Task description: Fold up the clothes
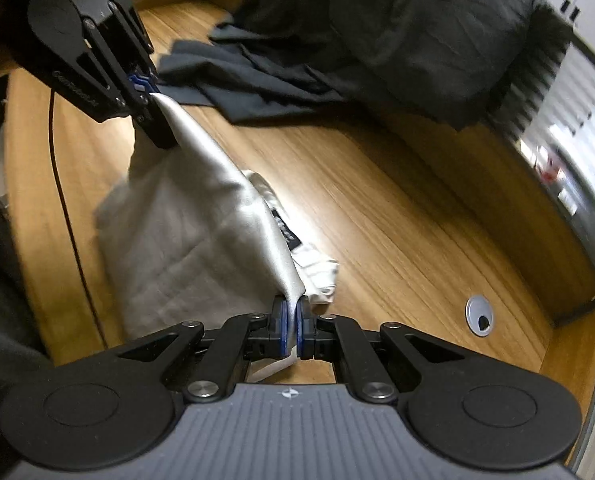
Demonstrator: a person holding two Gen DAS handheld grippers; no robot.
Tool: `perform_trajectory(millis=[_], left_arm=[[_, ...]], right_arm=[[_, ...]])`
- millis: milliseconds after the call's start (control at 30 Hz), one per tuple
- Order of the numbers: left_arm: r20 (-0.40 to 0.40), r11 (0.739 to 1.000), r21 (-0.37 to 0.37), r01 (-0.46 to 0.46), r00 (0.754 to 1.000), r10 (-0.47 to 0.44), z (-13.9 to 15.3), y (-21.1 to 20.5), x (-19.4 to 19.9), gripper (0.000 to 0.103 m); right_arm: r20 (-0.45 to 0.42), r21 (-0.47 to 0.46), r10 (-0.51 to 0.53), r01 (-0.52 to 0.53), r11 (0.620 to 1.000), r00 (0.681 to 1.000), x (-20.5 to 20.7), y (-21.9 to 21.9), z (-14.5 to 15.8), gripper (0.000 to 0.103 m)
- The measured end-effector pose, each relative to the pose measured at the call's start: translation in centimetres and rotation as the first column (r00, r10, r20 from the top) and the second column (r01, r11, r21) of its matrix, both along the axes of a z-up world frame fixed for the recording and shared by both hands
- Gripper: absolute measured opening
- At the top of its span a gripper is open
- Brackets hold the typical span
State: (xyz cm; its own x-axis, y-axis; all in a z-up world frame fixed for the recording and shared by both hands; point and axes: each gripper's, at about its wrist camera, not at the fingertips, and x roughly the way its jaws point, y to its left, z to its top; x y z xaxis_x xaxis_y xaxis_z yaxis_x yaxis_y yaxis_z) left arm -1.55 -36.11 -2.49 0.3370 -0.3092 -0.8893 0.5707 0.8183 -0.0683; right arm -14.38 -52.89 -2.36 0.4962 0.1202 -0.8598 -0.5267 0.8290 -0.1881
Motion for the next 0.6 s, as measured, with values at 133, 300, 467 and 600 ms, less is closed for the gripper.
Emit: perform_trajectory(millis=[133, 300, 467, 600], left_arm=[[-0.056, 0.999, 0.013, -0.035, 0.998, 0.036, -2.7, -0.1, 3.0, 0.008], [-0.135, 0.997, 0.039, -0.071, 0.988, 0.076, -6.2, 0.2, 5.9, 0.009], [-0.167, 0.992, 0.073, -0.106, 0.979, 0.117, -8.4, 0.5, 7.9, 0.019], [-0.183, 0.989, 0.064, -0.135, 0.973, 0.144, -9.2, 0.9, 8.9, 0.030]], right_arm=[[-0.035, 0.009, -0.029, 0.029, 1.000, 0.999, 2.5, -0.8, -2.3, 0.004], [-0.086, 0.023, -0.053, 0.056, 0.998, 0.995, 5.3, -1.0, -5.6, 0.004], [-0.131, 0.033, -0.094, 0.099, 0.995, 0.987, 7.2, -1.2, -8.3, 0.004], [-0.148, 0.024, -0.106, 0.111, 0.994, 0.983, 7.7, -1.3, -9.9, 0.009]])
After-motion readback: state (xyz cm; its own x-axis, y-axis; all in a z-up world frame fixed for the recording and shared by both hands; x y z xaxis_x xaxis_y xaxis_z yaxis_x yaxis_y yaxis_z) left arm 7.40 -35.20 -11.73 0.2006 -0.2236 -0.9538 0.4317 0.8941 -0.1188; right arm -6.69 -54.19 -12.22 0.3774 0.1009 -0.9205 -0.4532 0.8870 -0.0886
